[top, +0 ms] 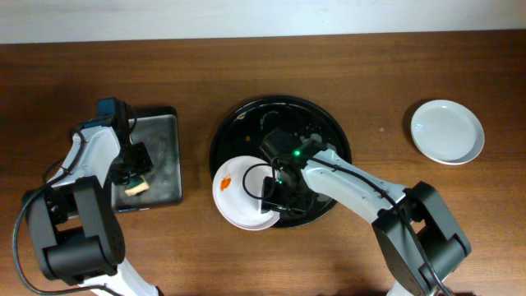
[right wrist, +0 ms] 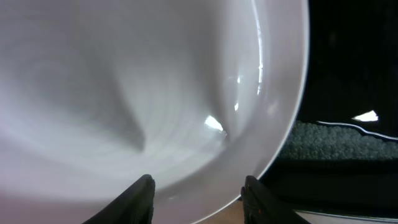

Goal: Clean dirty plates on tray and stack at the side
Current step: 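Grasp the last sauced plate with the right gripper and pull it to center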

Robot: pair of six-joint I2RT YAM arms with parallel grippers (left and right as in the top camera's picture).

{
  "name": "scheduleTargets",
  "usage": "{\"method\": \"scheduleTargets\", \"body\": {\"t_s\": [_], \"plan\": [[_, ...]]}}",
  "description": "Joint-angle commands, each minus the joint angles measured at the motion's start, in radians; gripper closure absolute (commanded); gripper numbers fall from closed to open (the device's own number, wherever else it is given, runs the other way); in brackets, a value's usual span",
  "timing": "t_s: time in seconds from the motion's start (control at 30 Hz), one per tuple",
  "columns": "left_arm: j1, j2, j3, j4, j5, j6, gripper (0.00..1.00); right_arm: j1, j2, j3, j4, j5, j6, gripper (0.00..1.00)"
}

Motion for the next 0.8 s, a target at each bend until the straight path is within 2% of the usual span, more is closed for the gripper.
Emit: {"method": "scheduleTargets", "body": {"t_s": [0.0, 0.03, 0.1, 0.2, 0.27, 0.33, 0.43, 0.53, 0.6, 0.73, 0.77], "plan": [[0.005, -0.013, -0.005, 0.003, 0.028, -0.003, 0.59, 0.011, 0.014, -0.052, 0.011, 0.041, 0.111, 0.55], [0.005, -0.013, -0.005, 0.002, 0.028, -0.003, 0.59, 0.01, 0.014, -0.052, 0.011, 0.037, 0.11, 0.6], [0.005, -0.013, -0.005, 0.002, 0.029, -0.003, 0.6, -0.005, -0.028, -0.022, -0.025, 0.067, 0.009, 0.61], [0.005, -0.013, -0.005, 0.002, 0.029, -0.003, 0.59, -0.005, -0.053, -0.013, -0.051, 0.082, 0.03, 0.61], [0.005, -0.013, -0.005, 0.002, 0.029, -0.003, 0.59, 0.017, -0.014, -0.029, -0.014, 0.083, 0.082, 0.7], [0.005, -0.013, -0.005, 0.002, 0.029, -0.003, 0.59, 0.008, 0.013, -0.029, -0.001, 0.094, 0.091, 0.95], [0.005, -0.013, -0.005, 0.002, 0.029, -0.003, 0.59, -0.069, -0.036, 0.012, -0.047, 0.242, 0.001, 0.96], [0.005, -0.013, -0.005, 0.002, 0.03, -0.003, 0.6, -0.162, -0.046, 0.096, -0.042, 0.342, -0.182, 0.96], [0.005, -0.013, -0.005, 0.002, 0.03, -0.003, 0.59, -0.214, -0.046, 0.161, 0.005, 0.423, -0.383, 0.96], [0.005, -0.013, -0.005, 0.006, 0.051, -0.002, 0.59, -0.216, -0.019, 0.161, 0.03, 0.509, -0.414, 0.96], [0.005, -0.013, -0.005, 0.007, 0.065, -0.002, 0.59, -0.216, -0.012, 0.161, 0.049, 0.521, -0.47, 0.96]]}}
